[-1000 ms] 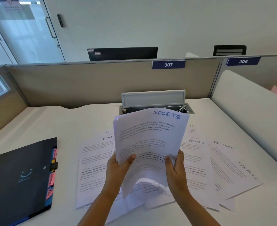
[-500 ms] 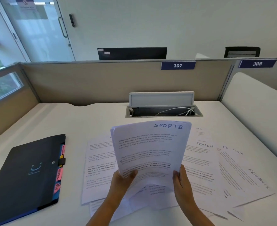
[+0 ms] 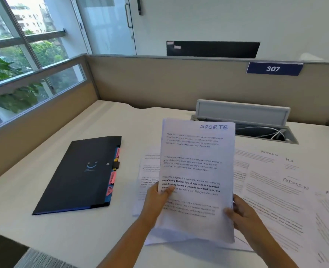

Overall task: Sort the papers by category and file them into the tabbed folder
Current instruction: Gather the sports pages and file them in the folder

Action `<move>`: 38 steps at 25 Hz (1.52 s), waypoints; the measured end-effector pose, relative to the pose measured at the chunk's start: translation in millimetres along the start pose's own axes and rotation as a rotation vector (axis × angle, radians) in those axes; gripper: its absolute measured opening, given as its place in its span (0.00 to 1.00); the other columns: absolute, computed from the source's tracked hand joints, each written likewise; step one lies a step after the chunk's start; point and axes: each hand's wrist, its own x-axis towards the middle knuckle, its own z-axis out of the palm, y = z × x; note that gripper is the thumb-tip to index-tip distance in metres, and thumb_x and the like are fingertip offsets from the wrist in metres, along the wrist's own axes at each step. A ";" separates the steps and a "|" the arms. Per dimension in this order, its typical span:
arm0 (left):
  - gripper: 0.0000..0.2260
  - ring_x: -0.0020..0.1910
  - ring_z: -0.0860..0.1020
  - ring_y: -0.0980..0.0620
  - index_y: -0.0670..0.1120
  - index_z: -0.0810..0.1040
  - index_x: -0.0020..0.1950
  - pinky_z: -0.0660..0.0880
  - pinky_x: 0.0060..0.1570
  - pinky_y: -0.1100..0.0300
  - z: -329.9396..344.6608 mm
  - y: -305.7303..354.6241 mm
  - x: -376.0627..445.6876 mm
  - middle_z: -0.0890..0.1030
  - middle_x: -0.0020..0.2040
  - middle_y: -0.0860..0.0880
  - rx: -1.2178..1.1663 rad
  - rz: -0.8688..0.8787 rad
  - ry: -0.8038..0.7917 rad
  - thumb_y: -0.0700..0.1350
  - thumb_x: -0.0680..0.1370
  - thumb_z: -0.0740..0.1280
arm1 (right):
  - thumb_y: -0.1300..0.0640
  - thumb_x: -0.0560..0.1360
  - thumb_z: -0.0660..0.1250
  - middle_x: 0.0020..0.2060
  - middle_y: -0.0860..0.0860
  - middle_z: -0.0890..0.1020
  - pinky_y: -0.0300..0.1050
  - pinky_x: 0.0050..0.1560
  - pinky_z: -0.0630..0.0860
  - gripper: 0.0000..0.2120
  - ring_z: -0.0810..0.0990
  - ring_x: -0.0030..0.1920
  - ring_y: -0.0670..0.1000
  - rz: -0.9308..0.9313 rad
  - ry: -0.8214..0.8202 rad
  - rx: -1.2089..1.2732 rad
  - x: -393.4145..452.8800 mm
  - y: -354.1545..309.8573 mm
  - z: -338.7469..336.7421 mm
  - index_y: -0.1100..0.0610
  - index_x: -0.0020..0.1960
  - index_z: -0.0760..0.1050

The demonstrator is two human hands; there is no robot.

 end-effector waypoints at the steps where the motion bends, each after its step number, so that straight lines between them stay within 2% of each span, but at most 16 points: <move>1: 0.05 0.46 0.80 0.57 0.52 0.77 0.51 0.76 0.39 0.68 -9.1 -2.8 1.2 0.82 0.46 0.54 0.060 0.003 0.025 0.46 0.76 0.65 | 0.65 0.77 0.60 0.50 0.45 0.82 0.52 0.51 0.79 0.16 0.81 0.51 0.51 0.058 -0.017 0.006 5.3 4.1 6.2 0.44 0.55 0.73; 3: 0.04 0.43 0.81 0.54 0.50 0.77 0.48 0.78 0.38 0.64 -28.4 -6.5 4.0 0.83 0.45 0.51 0.178 -0.006 0.092 0.46 0.78 0.62 | 0.67 0.77 0.59 0.51 0.47 0.83 0.58 0.54 0.78 0.17 0.81 0.52 0.54 0.146 -0.016 -0.006 16.2 15.8 19.6 0.47 0.57 0.74; 7: 0.05 0.39 0.80 0.49 0.48 0.74 0.43 0.76 0.35 0.63 -82.7 -10.3 19.7 0.81 0.41 0.50 0.286 0.022 0.380 0.42 0.78 0.61 | 0.68 0.76 0.58 0.53 0.51 0.82 0.65 0.58 0.73 0.18 0.81 0.52 0.58 0.246 -0.026 -0.007 31.7 28.1 43.3 0.51 0.60 0.73; 10: 0.02 0.44 0.76 0.48 0.46 0.73 0.48 0.73 0.41 0.58 -133.9 -19.9 38.2 0.79 0.47 0.47 0.732 0.033 0.552 0.42 0.77 0.63 | 0.67 0.76 0.58 0.54 0.51 0.81 0.62 0.57 0.75 0.18 0.80 0.52 0.57 0.264 -0.012 -0.072 40.8 27.6 58.5 0.51 0.61 0.72; 12: 0.12 0.53 0.74 0.46 0.45 0.72 0.57 0.73 0.49 0.53 -159.7 -29.9 49.5 0.76 0.55 0.45 0.975 -0.043 0.527 0.46 0.75 0.66 | 0.67 0.77 0.57 0.53 0.51 0.80 0.57 0.52 0.78 0.16 0.79 0.51 0.56 0.259 0.000 -0.118 44.4 21.9 69.0 0.51 0.59 0.72; 15: 0.24 0.65 0.68 0.44 0.45 0.67 0.65 0.69 0.62 0.45 -178.1 -37.2 61.5 0.72 0.64 0.45 1.113 -0.201 0.476 0.53 0.73 0.67 | 0.69 0.76 0.56 0.54 0.52 0.79 0.50 0.49 0.73 0.16 0.77 0.48 0.54 0.249 0.038 -0.187 51.9 16.4 82.6 0.53 0.58 0.72; 17: 0.27 0.69 0.63 0.42 0.45 0.65 0.67 0.63 0.67 0.40 -181.7 -40.5 68.9 0.69 0.67 0.45 1.140 -0.229 0.443 0.56 0.73 0.67 | 0.67 0.76 0.58 0.57 0.55 0.78 0.49 0.50 0.71 0.16 0.76 0.50 0.56 0.266 0.078 -0.233 56.9 17.5 90.0 0.57 0.61 0.72; 20: 0.29 0.74 0.53 0.39 0.46 0.61 0.69 0.54 0.69 0.35 -180.1 -40.2 78.3 0.62 0.72 0.45 1.184 -0.259 0.386 0.56 0.73 0.65 | 0.58 0.77 0.61 0.61 0.55 0.76 0.51 0.54 0.72 0.18 0.75 0.53 0.55 0.240 0.194 -0.299 52.7 15.6 94.3 0.58 0.66 0.68; 23: 0.29 0.74 0.48 0.35 0.46 0.57 0.71 0.53 0.68 0.33 -178.8 -35.7 83.1 0.54 0.75 0.44 1.223 -0.297 0.309 0.54 0.75 0.63 | 0.53 0.76 0.62 0.67 0.53 0.71 0.55 0.64 0.68 0.22 0.72 0.63 0.56 0.136 0.379 -0.412 46.8 12.1 95.8 0.55 0.69 0.64; 26: 0.26 0.73 0.51 0.32 0.44 0.56 0.71 0.59 0.67 0.35 -180.6 -29.8 84.8 0.50 0.76 0.43 1.242 -0.333 0.203 0.51 0.77 0.61 | 0.55 0.76 0.63 0.67 0.53 0.69 0.53 0.64 0.68 0.19 0.71 0.64 0.55 0.055 0.376 -0.406 46.1 0.3 103.7 0.53 0.66 0.66; 29: 0.23 0.70 0.64 0.38 0.40 0.58 0.69 0.70 0.65 0.48 -186.1 -23.6 83.9 0.59 0.73 0.41 1.349 -0.266 0.149 0.46 0.78 0.60 | 0.58 0.76 0.62 0.62 0.51 0.72 0.44 0.58 0.67 0.14 0.71 0.60 0.49 -0.016 0.253 -0.364 45.8 -9.4 124.1 0.51 0.61 0.69; 30: 0.23 0.66 0.70 0.42 0.39 0.58 0.70 0.71 0.62 0.54 -185.7 -19.5 82.0 0.64 0.71 0.41 1.376 -0.220 0.169 0.44 0.78 0.60 | 0.58 0.76 0.62 0.60 0.50 0.72 0.43 0.57 0.67 0.12 0.71 0.59 0.48 -0.023 0.216 -0.342 46.5 -12.2 132.8 0.50 0.59 0.69; 32: 0.25 0.61 0.75 0.49 0.39 0.55 0.73 0.72 0.58 0.61 -186.3 -9.5 77.3 0.67 0.70 0.42 1.341 -0.104 0.247 0.41 0.78 0.59 | 0.59 0.77 0.61 0.57 0.48 0.73 0.42 0.54 0.67 0.10 0.71 0.59 0.47 -0.007 0.143 -0.293 50.3 -16.8 152.2 0.49 0.57 0.70; 35: 0.23 0.58 0.78 0.50 0.43 0.55 0.73 0.74 0.55 0.62 -192.2 17.2 64.2 0.74 0.64 0.44 1.238 0.002 0.384 0.41 0.79 0.58 | 0.60 0.77 0.61 0.53 0.46 0.76 0.40 0.52 0.68 0.09 0.74 0.53 0.44 0.030 0.016 -0.232 55.6 -25.0 184.8 0.49 0.55 0.71; 38: 0.23 0.48 0.79 0.50 0.45 0.56 0.73 0.74 0.48 0.62 -204.9 38.9 49.9 0.79 0.56 0.43 1.121 0.022 0.431 0.38 0.79 0.56 | 0.61 0.76 0.62 0.52 0.48 0.79 0.41 0.56 0.74 0.10 0.78 0.52 0.46 0.062 -0.135 -0.197 59.9 -28.5 220.7 0.52 0.56 0.73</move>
